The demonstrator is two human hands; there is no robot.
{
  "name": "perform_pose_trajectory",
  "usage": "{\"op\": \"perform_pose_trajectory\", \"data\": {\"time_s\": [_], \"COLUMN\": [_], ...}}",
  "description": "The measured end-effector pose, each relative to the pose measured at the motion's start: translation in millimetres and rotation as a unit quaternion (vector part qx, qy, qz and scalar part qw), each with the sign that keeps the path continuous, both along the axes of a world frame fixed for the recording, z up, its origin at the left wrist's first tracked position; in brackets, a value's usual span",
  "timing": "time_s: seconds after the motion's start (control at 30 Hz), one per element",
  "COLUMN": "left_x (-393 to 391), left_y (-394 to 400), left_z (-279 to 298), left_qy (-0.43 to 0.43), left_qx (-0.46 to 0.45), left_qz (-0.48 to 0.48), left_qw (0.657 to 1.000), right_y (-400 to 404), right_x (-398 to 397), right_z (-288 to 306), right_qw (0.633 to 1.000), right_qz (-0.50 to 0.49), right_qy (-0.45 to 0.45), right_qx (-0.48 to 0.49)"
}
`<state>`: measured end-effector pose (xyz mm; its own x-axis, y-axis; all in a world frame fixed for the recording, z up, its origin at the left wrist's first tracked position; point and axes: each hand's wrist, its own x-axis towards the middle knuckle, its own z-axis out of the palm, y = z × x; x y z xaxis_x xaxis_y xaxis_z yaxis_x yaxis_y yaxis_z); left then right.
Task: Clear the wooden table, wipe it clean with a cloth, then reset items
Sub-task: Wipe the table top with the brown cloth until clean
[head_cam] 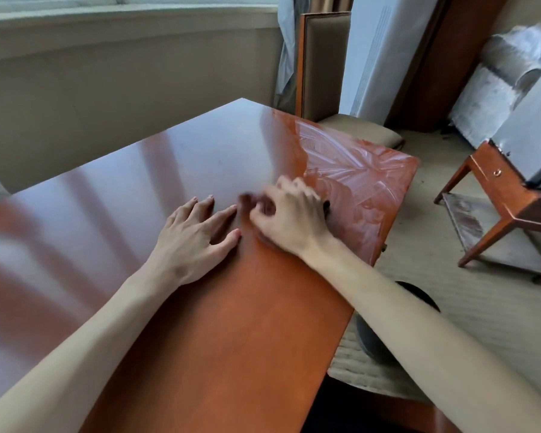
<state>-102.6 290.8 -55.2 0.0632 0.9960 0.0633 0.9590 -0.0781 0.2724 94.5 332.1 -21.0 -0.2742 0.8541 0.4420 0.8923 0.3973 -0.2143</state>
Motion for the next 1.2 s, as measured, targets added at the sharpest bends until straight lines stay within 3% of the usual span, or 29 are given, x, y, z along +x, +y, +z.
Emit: {"op": "perform_pose_trajectory", "data": {"time_s": [0.13,0.23,0.33,0.53,0.7,0.77,0.87,0.93,1.03,1.1,1.2], "left_x": [1,4,4,-18,-22,-29,-40,-42,-41,-42,-42], "left_y": [0,0,-2,-27,-41,-56,-77,-84,-83,-83,-86], "left_z": [5,16,28,37,43,44,40,37,35,35,31], "left_qy": [0.035,0.091,0.083,0.102,0.118,0.140,0.148,0.139,0.140,0.136,0.126], "left_qx": [-0.005,-0.008,-0.055,-0.130,-0.125,-0.125,-0.160,-0.164,-0.168,-0.163,-0.158], "left_qz": [-0.009,-0.035,-0.062,-0.124,-0.143,-0.144,-0.147,-0.148,-0.141,-0.141,-0.139], "left_qw": [0.999,0.995,0.993,0.978,0.975,0.972,0.965,0.965,0.966,0.967,0.969], "right_y": [-84,-25,17,-98,-14,-33,-124,-122,-52,-50,-135], "right_x": [34,25,13,42,12,-7,-10,7,20,12,-3], "right_z": [-6,-1,8,-5,10,5,-4,-2,10,7,-7], "right_qw": [0.990,0.998,0.999,0.994,0.999,0.998,0.995,0.991,0.999,0.998,0.995], "right_qz": [0.128,0.062,-0.022,0.093,-0.039,-0.048,0.082,0.117,-0.028,-0.057,0.093], "right_qy": [0.054,0.031,0.024,0.048,0.028,0.036,0.053,0.040,0.029,0.024,0.030], "right_qx": [-0.037,-0.005,-0.042,-0.035,-0.018,0.003,-0.033,-0.046,-0.029,-0.012,-0.032]}}
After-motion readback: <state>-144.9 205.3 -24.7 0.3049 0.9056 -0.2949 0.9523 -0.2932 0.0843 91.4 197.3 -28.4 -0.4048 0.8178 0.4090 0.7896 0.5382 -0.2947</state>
